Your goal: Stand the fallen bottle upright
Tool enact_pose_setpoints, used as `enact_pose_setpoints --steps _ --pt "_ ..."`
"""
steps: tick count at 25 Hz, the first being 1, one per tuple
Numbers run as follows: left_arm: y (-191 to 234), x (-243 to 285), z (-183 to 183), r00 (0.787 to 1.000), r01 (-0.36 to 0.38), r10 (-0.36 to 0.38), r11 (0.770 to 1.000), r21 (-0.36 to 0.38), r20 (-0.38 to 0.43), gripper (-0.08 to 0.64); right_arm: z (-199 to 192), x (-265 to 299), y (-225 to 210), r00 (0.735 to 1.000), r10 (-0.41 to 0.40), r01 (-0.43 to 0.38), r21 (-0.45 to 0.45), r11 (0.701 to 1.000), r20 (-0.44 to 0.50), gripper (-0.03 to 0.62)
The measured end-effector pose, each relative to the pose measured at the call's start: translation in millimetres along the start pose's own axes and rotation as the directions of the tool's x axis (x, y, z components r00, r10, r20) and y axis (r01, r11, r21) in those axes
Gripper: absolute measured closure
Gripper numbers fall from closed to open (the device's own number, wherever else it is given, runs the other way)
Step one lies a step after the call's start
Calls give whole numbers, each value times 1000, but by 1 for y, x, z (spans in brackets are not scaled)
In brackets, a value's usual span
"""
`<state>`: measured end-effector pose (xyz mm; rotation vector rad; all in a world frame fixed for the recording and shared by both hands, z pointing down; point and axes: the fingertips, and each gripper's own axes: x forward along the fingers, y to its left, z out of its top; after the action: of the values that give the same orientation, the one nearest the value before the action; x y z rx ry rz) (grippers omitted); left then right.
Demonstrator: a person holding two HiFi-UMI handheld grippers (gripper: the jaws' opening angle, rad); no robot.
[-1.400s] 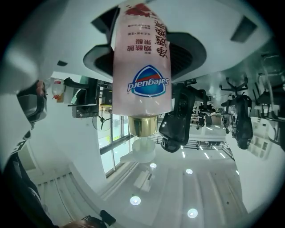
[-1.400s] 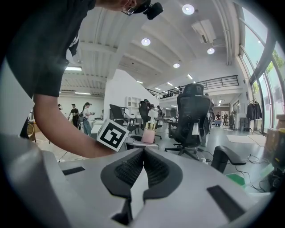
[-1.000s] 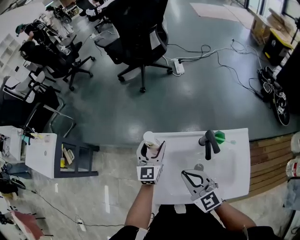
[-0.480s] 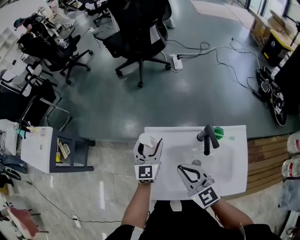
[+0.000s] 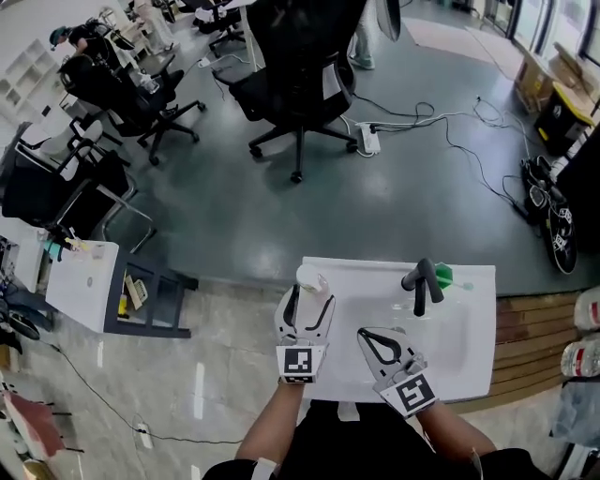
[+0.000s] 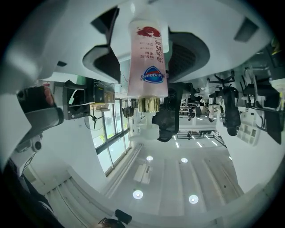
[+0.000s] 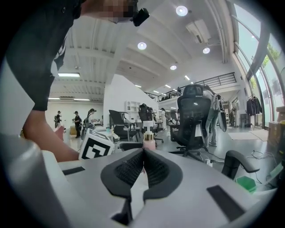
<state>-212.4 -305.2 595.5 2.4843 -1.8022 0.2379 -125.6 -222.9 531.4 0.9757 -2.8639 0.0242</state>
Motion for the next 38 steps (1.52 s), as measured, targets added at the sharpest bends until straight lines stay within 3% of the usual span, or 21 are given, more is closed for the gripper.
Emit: enact_pose_setpoints --steps 5,9,12,17,20,23,29,31,34,38 --pt "-4 -35 12 1000 -17 17 998 -58 -8 236 26 8 -4 997 -22 19 32 999 73 577" --pt "-15 -58 38 1000 -10 11 996 -84 19 238 21 1 -8 999 -29 30 46 998 -16 577" --pt "-22 -71 57 999 14 -9 996 -92 52 277 42 0 -9 998 -44 43 44 998 41 577" --pt "-27 -85 80 996 36 -30 996 -77 84 345 50 -4 -6 998 -54 52 37 998 43 577" --pt "-23 -91 94 989 24 -9 995 -99 144 371 58 -7 -4 996 -60 58 33 998 60 577" --pt "-19 -94 102 993 4 6 997 -83 122 400 64 -11 -7 995 -74 72 32 997 65 577" --pt "-5 -102 108 996 -59 62 997 -56 65 533 77 -16 -17 987 -119 116 36 993 104 577" --pt "-7 -103 112 997 -33 37 998 -54 67 541 85 -16 -20 981 -132 127 42 991 142 577" --pt "-14 -105 116 996 29 -25 999 -43 84 543 80 -18 -22 983 -141 138 32 990 113 577" --pt "-20 -107 126 991 43 -42 999 -5 130 543 83 -18 -20 984 -141 138 36 990 112 577"
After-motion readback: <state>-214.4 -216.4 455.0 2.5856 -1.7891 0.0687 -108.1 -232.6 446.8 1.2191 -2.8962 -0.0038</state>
